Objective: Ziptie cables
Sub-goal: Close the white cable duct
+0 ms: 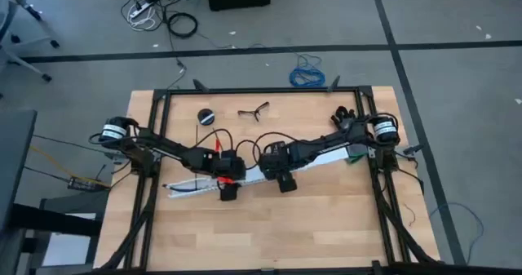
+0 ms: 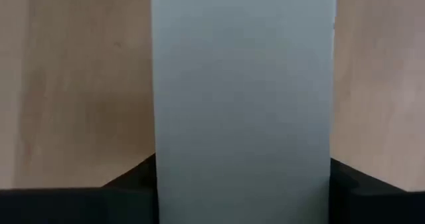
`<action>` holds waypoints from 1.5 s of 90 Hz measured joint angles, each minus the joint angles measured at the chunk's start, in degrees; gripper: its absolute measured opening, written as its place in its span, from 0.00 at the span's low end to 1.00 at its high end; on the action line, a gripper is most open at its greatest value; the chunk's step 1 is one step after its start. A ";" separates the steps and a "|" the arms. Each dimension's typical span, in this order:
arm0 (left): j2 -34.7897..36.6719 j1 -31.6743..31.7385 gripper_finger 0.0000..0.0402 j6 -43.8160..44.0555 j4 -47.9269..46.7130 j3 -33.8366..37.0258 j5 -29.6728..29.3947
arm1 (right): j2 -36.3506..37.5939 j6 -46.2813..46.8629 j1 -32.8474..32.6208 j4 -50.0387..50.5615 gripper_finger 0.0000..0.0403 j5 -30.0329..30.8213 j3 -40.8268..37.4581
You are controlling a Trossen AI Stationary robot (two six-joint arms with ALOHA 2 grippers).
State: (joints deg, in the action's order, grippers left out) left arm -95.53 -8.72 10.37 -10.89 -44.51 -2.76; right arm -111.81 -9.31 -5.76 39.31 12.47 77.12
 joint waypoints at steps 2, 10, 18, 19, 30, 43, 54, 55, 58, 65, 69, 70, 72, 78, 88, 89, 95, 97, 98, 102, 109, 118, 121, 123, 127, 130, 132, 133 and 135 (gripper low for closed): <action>0.02 -0.03 0.58 0.02 -0.03 0.00 0.07 | 0.00 0.09 -0.27 -0.03 0.51 0.43 0.00; 0.02 -0.04 0.58 0.11 -0.11 0.00 0.37 | 0.00 1.05 -0.79 0.77 0.51 0.81 0.00; 0.02 -0.01 0.58 0.15 -0.16 0.00 0.52 | 0.02 2.26 -0.87 1.01 0.51 0.84 -0.52; 0.01 -0.01 0.58 0.15 -0.15 0.00 0.57 | 0.02 2.44 -0.87 0.93 0.51 0.83 -0.65; -0.04 0.03 0.58 0.37 -0.41 0.00 0.75 | 0.11 4.11 -0.88 0.89 0.51 0.64 -2.48; -0.03 0.03 0.58 0.17 -1.95 0.00 0.93 | 0.59 6.55 -0.90 1.46 0.51 0.44 -4.59; 0.00 0.03 0.58 -0.14 -3.13 0.00 0.98 | 0.59 6.96 -0.96 1.48 0.51 0.44 -4.66; 0.01 0.03 0.58 -0.27 -3.34 0.00 0.98 | 0.64 7.01 -0.99 1.51 0.51 0.45 -4.66; 0.06 0.03 0.58 -0.54 -3.94 0.00 0.98 | 0.75 7.12 -1.09 1.79 0.51 0.64 -4.70; 0.11 0.03 0.58 -0.76 -4.85 -0.02 0.98 | 0.99 7.22 -1.48 2.50 0.51 1.65 -4.81; 0.11 0.03 0.58 -0.76 -4.96 -0.07 0.97 | 1.20 7.23 -1.65 3.23 0.51 2.26 -4.91; 0.11 0.03 0.58 -0.77 -4.97 -0.07 0.97 | 1.22 7.22 -1.66 3.42 0.51 2.42 -4.94; 0.11 0.03 0.58 -0.81 -5.04 -0.07 0.98 | 1.29 7.19 -1.66 3.51 0.51 2.62 -4.97; 0.11 0.03 0.58 -1.05 -5.19 -0.07 0.98 | 1.88 7.13 -1.64 3.41 0.51 3.06 -5.03; 0.11 0.03 0.58 -2.53 -5.29 -0.07 1.11 | 2.96 6.42 -1.64 1.59 0.51 2.87 -5.14; 0.11 0.03 0.58 -2.76 -5.34 -0.07 1.15 | 3.03 6.31 -1.64 1.46 0.51 2.82 -5.14; 0.11 0.03 0.58 -3.91 -5.36 -0.07 1.23 | 3.46 6.05 -1.41 1.44 0.51 2.59 -5.14; 0.11 0.03 0.58 -4.19 -5.36 -0.07 1.24 | 3.57 6.04 -1.29 1.46 0.51 2.34 -5.14; 0.11 0.03 0.58 -4.29 -5.38 -0.07 1.24 | 3.61 6.02 -1.23 1.47 0.51 2.30 -5.14; 0.11 0.03 0.58 -4.55 -5.45 -0.07 1.22 | 3.67 5.84 -0.98 1.64 0.51 2.04 -5.14; 0.10 0.05 0.58 -5.18 -5.76 -0.08 1.19 | 3.74 6.05 -0.90 2.64 0.51 1.45 -5.13; 0.10 0.05 0.58 -6.27 -6.24 -0.11 1.06 | 3.82 6.73 -1.04 3.37 0.51 1.31 -5.06; 0.09 0.05 0.58 -6.63 -6.27 -0.11 0.98 | 3.84 7.08 -1.05 3.65 0.51 1.47 -5.03; 0.10 0.07 0.58 -6.94 -6.28 -0.11 0.94 | 3.91 7.26 -1.05 3.95 0.51 1.51 -5.03; 0.09 0.07 0.58 -7.48 -6.30 -0.11 0.93 | 4.06 7.39 -1.01 4.56 0.51 1.49 -5.03; 0.10 0.07 0.58 -7.65 -6.28 -0.11 0.91 | 4.14 7.61 -0.96 4.93 0.51 1.30 -5.03; 0.09 0.07 0.58 -7.69 -6.28 -0.11 0.89 | 4.15 7.81 -0.88 5.13 0.51 1.05 -5.03; 0.10 0.07 0.58 -7.72 -6.28 -0.11 0.89 | 4.15 7.92 -0.82 5.21 0.51 0.94 -5.03; 0.11 0.07 0.58 -7.83 -6.28 -0.11 0.82 | 4.15 8.19 -0.71 5.36 0.51 0.63 -5.03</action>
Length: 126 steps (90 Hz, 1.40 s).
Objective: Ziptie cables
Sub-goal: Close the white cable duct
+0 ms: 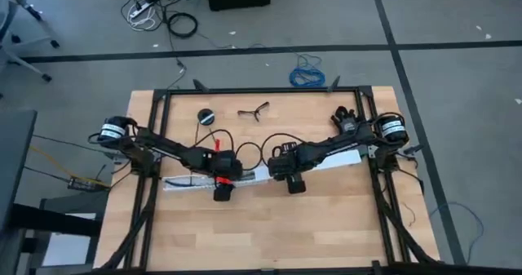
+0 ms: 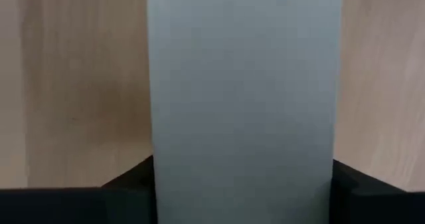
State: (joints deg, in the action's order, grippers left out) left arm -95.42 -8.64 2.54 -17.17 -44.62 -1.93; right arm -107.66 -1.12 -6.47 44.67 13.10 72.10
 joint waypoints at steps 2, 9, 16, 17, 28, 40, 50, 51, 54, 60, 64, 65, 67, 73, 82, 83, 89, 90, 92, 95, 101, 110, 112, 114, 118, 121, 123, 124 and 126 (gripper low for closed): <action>0.00 0.00 0.58 -0.06 0.01 0.00 -0.11 | 0.00 0.09 0.15 0.10 0.51 -0.53 0.00; 0.00 0.00 0.58 -0.57 0.14 0.00 -0.37 | 0.00 0.49 0.56 -0.22 0.51 -2.69 0.02; 0.00 0.00 0.58 -0.80 0.54 0.03 -0.42 | 0.00 0.45 0.68 -1.06 0.51 -3.50 0.01; -0.02 0.00 0.58 -0.84 0.58 0.04 -0.42 | 0.00 0.40 0.69 -1.13 0.51 -3.51 0.02; -0.02 0.00 0.58 -1.05 1.16 0.17 -0.61 | -0.06 -0.45 0.70 -1.63 0.51 -3.57 0.00; -0.02 -0.02 0.58 -1.02 1.95 0.12 -0.80 | -1.49 -1.20 1.07 -2.75 0.51 -4.72 0.00; -0.23 0.00 0.58 -0.65 0.66 -1.14 -0.96 | -2.64 -1.26 1.23 -3.63 0.51 -5.93 0.00; -0.24 0.00 0.58 -0.60 0.55 -1.25 -0.98 | -2.67 -1.25 1.23 -3.67 0.51 -6.03 0.00; -0.26 0.00 0.58 -0.50 0.25 -1.57 -1.03 | -2.71 -1.23 1.23 -3.83 0.51 -6.25 0.00; -0.26 0.00 0.58 -0.26 -0.62 -2.37 -1.14 | -2.73 -1.15 1.27 -4.14 0.52 -6.74 0.00; -0.26 0.00 0.58 -0.12 -1.14 -2.81 -1.19 | -2.76 -1.01 1.28 -4.32 0.52 -6.84 0.00; -0.26 0.00 0.58 -0.07 -1.18 -2.84 -1.20 | -2.77 -1.00 1.28 -4.32 0.52 -6.84 0.00; -0.26 0.01 0.58 0.01 -1.20 -2.86 -1.20 | -2.78 -0.97 1.27 -4.34 0.52 -6.84 0.00; -0.26 0.13 0.58 0.10 -1.29 -2.91 -1.22 | -2.80 -0.93 1.28 -4.36 0.52 -6.94 0.00; -0.26 0.65 0.58 0.25 -1.75 -3.04 -1.16 | -2.83 -1.30 1.32 -4.64 0.52 -8.58 0.00; -0.26 0.67 0.58 0.27 -1.80 -3.04 -1.15 | -2.84 -1.33 1.32 -4.68 0.52 -8.73 0.00; -0.22 0.84 0.58 0.32 -1.81 -2.94 -0.97 | -2.86 -1.39 1.34 -4.73 0.52 -9.24 0.00; -0.22 0.86 0.58 0.33 -1.81 -2.93 -0.96 | -2.88 -1.39 1.34 -4.73 0.52 -9.26 0.00; -0.22 0.92 0.58 0.34 -1.81 -2.93 -0.94 | -2.89 -1.39 1.32 -4.71 0.52 -9.26 0.00; -0.22 0.94 0.59 0.40 -1.79 -2.93 -0.94 | -2.89 -1.39 1.32 -4.60 0.52 -9.26 0.00; -0.22 0.94 0.60 0.40 -1.53 -2.88 -0.96 | -2.91 -1.36 1.32 -4.46 0.52 -9.29 0.02; -0.22 0.96 0.64 -0.22 -0.48 -2.73 -1.66 | -2.94 -1.34 1.32 -4.43 0.52 -9.38 0.07; -0.22 0.96 0.65 -0.63 -0.15 -2.73 -1.85 | -2.95 -1.34 1.30 -4.43 0.52 -9.39 0.07; -0.23 0.95 0.66 -0.95 0.33 -2.73 -2.00 | -2.95 -1.30 1.30 -4.49 0.52 -9.39 0.09; -0.38 0.96 0.69 -1.11 1.52 -2.98 -2.76 | -3.00 -0.80 1.29 -5.18 0.52 -9.61 0.17; -0.42 0.96 0.71 -1.05 1.94 -3.08 -3.24 | -3.04 -0.66 1.30 -5.69 0.52 -9.77 0.22; -0.42 0.96 0.72 -1.00 1.99 -3.08 -3.59 | -3.04 -0.59 1.30 -5.81 0.52 -9.81 0.22; -0.42 0.96 0.73 -0.98 2.03 -3.08 -3.75 | -3.04 -0.58 1.29 -5.83 0.52 -9.81 0.22; -0.42 0.96 0.74 -0.79 2.17 -3.08 -3.99 | -3.05 -0.58 1.28 -5.85 0.52 -9.81 0.22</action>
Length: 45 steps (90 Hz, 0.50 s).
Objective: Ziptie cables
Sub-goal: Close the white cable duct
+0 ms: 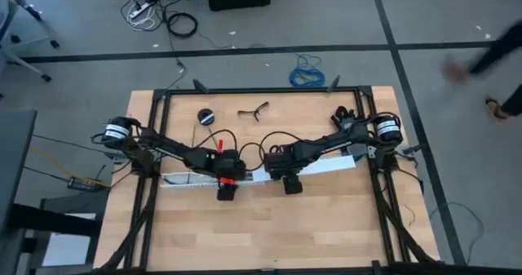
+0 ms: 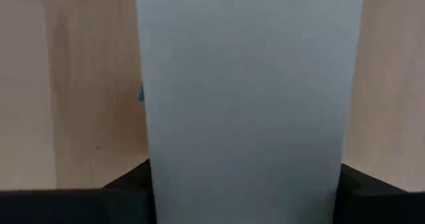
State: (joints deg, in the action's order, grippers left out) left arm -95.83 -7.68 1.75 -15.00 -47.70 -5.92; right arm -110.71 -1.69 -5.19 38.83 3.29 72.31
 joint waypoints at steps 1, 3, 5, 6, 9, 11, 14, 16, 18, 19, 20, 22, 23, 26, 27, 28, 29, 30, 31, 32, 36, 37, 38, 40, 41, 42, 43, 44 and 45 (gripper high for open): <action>0.00 0.00 0.75 0.09 0.14 0.00 -0.09 | -0.01 -0.01 0.00 0.00 0.52 -0.01 0.00; 0.00 0.00 0.76 0.27 0.40 0.00 -0.26 | -0.01 -0.02 0.00 0.00 0.52 -0.02 0.00; 0.00 0.01 0.78 0.64 0.80 0.00 -0.40 | -0.01 -0.02 0.00 0.00 0.52 -0.02 0.00; 0.00 0.02 0.78 0.97 1.05 0.00 -0.48 | -0.01 -0.03 0.00 0.00 0.52 -0.02 0.00; 0.00 0.06 0.80 1.60 2.00 0.00 -0.49 | -0.01 -0.07 0.00 -0.02 0.52 -0.02 0.00; 0.00 0.09 0.81 1.92 2.43 -0.04 -0.49 | -0.01 -0.08 0.00 -0.02 0.52 -0.02 0.00; 0.00 0.09 0.82 2.62 2.75 -0.06 -0.44 | -0.01 -0.17 0.00 -0.01 0.52 -0.02 0.00; 0.00 0.11 0.83 2.81 2.98 -0.07 -0.39 | -0.01 -0.25 -0.01 -0.02 0.52 -0.02 0.00; 0.00 0.11 0.84 2.85 3.26 -0.07 -0.27 | -0.01 -0.28 -0.02 -0.02 0.52 -0.02 0.00; 0.00 0.11 0.84 2.91 3.43 -0.07 -0.23 | -0.01 -0.30 -0.02 -0.02 0.52 -0.02 0.00; 0.00 0.11 0.84 2.96 3.63 -0.07 -0.21 | -0.01 -0.31 -0.02 -0.02 0.52 -0.02 0.00; 0.00 0.11 0.84 3.06 4.03 -0.07 -0.16 | -0.01 -0.34 -0.02 -0.02 0.52 -0.02 0.00; 0.00 0.09 0.84 3.15 4.23 -0.07 -0.15 | -0.01 -0.35 -0.02 -0.02 0.52 -0.02 0.00; 0.01 0.10 0.84 3.27 4.91 -0.07 0.20 | -0.01 -0.40 -0.02 -0.02 0.52 -0.02 0.00; 0.02 0.11 0.84 3.27 5.15 -0.07 0.43 | -0.01 -0.41 -0.02 -0.02 0.52 -0.02 0.00; 0.04 0.11 0.84 3.27 5.40 -0.08 0.72 | -0.01 -0.42 -0.02 -0.02 0.52 -0.02 0.00; 0.04 0.11 0.84 3.28 5.62 -0.09 0.96 | -0.01 -0.43 -0.02 -0.02 0.52 -0.02 0.00; 0.04 0.11 0.83 3.29 5.82 -0.09 1.18 | -0.01 -0.45 -0.01 -0.02 0.52 -0.03 0.00; 0.06 0.11 0.83 3.33 6.02 -0.09 1.25 | -0.01 -0.46 0.00 -0.02 0.52 -0.03 0.00; 0.07 0.10 0.83 3.36 6.21 -0.09 1.32 | -0.01 -0.48 0.00 -0.01 0.52 -0.02 0.00; 0.07 0.09 0.81 3.56 6.96 -0.09 1.71 | -0.01 -0.48 0.01 0.00 0.52 -0.04 0.00; 0.07 0.09 0.81 3.63 7.12 -0.09 1.80 | -0.01 -0.48 0.02 0.00 0.52 -0.04 0.00; 0.07 0.09 0.80 3.68 7.28 -0.09 1.87 | -0.01 -0.49 0.02 0.01 0.52 -0.04 0.00; 0.07 0.09 0.79 3.67 7.63 -0.09 1.94 | -0.01 -0.50 0.01 0.02 0.52 -0.04 0.00; 0.07 0.09 0.79 3.68 7.84 -0.09 1.96 | -0.01 -0.50 0.02 0.02 0.52 -0.04 0.00; 0.07 0.09 0.78 3.68 8.05 -0.09 1.97 | -0.01 -0.51 0.02 0.02 0.52 -0.05 0.00; 0.07 0.09 0.78 3.68 8.25 -0.09 1.98 | -0.01 -0.52 0.02 0.02 0.52 -0.06 0.00; 0.09 0.09 0.77 3.68 8.45 -0.11 2.00 | -0.01 -0.52 0.02 0.02 0.52 -0.05 0.00; 0.09 0.09 0.77 3.68 8.57 -0.11 2.00 | -0.01 -0.53 0.02 0.02 0.52 -0.04 0.00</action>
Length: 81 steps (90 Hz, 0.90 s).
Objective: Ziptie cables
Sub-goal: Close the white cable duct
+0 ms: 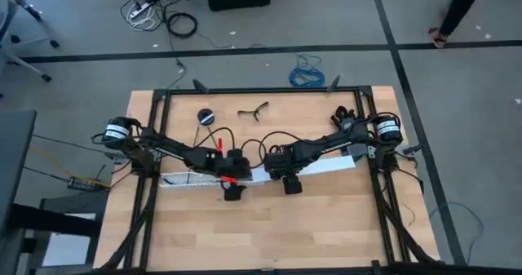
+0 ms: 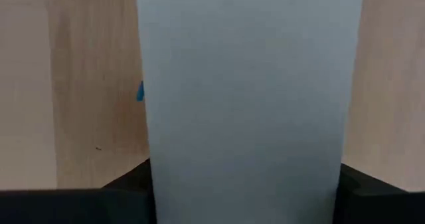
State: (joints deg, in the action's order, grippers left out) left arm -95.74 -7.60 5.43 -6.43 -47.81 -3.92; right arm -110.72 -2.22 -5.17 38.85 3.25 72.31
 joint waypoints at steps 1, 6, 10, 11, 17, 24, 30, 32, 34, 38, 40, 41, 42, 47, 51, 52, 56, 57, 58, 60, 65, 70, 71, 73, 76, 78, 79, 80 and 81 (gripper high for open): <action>0.00 0.00 0.76 0.00 0.10 0.00 0.00 | 0.00 -0.01 0.00 0.01 0.52 0.00 0.00; 0.02 0.00 0.73 -0.07 0.62 0.00 -0.02 | 0.00 -0.11 0.00 0.02 0.52 0.00 0.00; 0.02 0.00 0.70 -0.07 1.22 0.00 -0.02 | 0.00 -0.23 0.02 0.04 0.52 -0.02 0.00; 0.02 0.01 0.69 -0.07 1.35 0.00 -0.02 | 0.00 -0.25 0.02 0.04 0.52 -0.02 0.00; -0.01 0.04 0.65 -0.07 2.00 -0.02 -0.05 | 0.00 -0.37 0.02 0.09 0.52 -0.02 0.00; -0.07 0.02 0.60 -0.09 2.31 -0.02 -0.05 | 0.00 -0.41 0.02 0.13 0.52 -0.02 0.00; -0.08 0.02 0.58 -0.11 2.33 -0.02 -0.04 | 0.00 -0.42 0.02 0.17 0.52 -0.02 0.00; -0.09 0.02 0.57 -0.11 2.36 -0.02 -0.04 | 0.00 -0.42 0.02 0.17 0.52 -0.02 0.00; -0.09 0.02 0.57 -0.11 2.36 -0.02 -0.04 | 0.00 -0.41 0.02 0.16 0.52 -0.02 0.00; -0.09 0.02 0.56 -0.11 2.44 -0.02 -0.04 | 0.00 -0.41 0.02 0.16 0.52 -0.02 0.00; -0.09 0.02 0.56 -0.11 2.47 -0.02 -0.04 | 0.00 -0.41 0.02 0.15 0.52 -0.02 0.00; -0.09 0.02 0.56 -0.09 2.48 -0.02 -0.04 | 0.00 -0.41 0.02 0.14 0.52 -0.02 0.00; -0.09 0.02 0.56 -0.07 2.50 -0.02 -0.04 | 0.00 -0.41 0.02 0.13 0.52 -0.02 0.00; -0.36 0.02 0.57 0.34 2.95 -0.03 -0.04 | 0.00 -0.43 0.00 0.03 0.52 -0.02 0.00; -0.64 0.02 0.57 0.71 3.28 -0.07 -0.02 | 0.00 -0.46 0.02 -0.07 0.53 -0.02 0.00; -0.70 0.02 0.57 0.76 3.33 -0.07 -0.02 | 0.00 -0.46 0.02 -0.12 0.53 -0.02 0.00; -1.05 0.02 0.58 0.79 3.56 -0.07 -0.02 | 0.00 -0.42 0.02 -0.41 0.54 -0.04 -0.03; -1.08 0.01 0.58 0.79 3.67 -0.07 -0.04 | 0.00 -0.41 0.01 -0.47 0.54 -0.04 -0.04; -1.11 0.00 0.58 0.79 3.74 -0.07 -0.04 | 0.00 -0.41 0.00 -0.54 0.55 -0.04 -0.04; -1.14 0.00 0.58 0.79 3.81 -0.09 -0.01 | 0.00 -0.41 0.00 -0.77 0.56 -0.04 -0.07; -1.37 0.00 0.58 0.79 3.95 -0.11 -0.02 | -0.03 -0.33 0.00 -1.93 0.58 -0.07 -0.07; -1.49 0.00 0.58 0.79 4.30 -0.17 -0.08 | -0.04 0.46 0.00 -2.66 0.61 -0.09 -0.07; -1.50 0.00 0.58 0.79 4.29 -0.17 -0.14 | -0.04 0.72 0.00 -2.72 0.61 -0.13 -0.07; -1.51 -0.01 0.58 0.79 4.26 -0.17 -0.34 | -0.04 1.25 0.00 -2.75 0.62 -0.25 -0.07; -1.51 -0.02 0.58 0.79 4.24 -0.17 -0.68 | -0.04 2.12 0.00 -2.76 0.64 -0.38 -0.07; -1.51 -0.02 0.58 0.79 4.23 -0.17 -0.83 | -0.06 2.57 0.00 -2.76 0.65 -0.49 -0.07; -1.51 -0.02 0.58 0.79 4.23 -0.17 -0.89 | -0.07 2.77 0.00 -2.75 0.65 -0.51 -0.07; -1.51 -0.02 0.58 0.79 4.23 -0.17 -0.92 | -0.07 2.96 0.00 -2.74 0.65 -0.52 -0.07; -1.51 -0.02 0.58 0.79 4.23 -0.17 -0.94 | -0.07 3.20 0.00 -2.73 0.66 -0.54 -0.07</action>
State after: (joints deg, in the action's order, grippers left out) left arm -97.25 -7.62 6.22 -2.20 -47.99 -4.86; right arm -110.78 0.97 -5.17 36.12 2.71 72.25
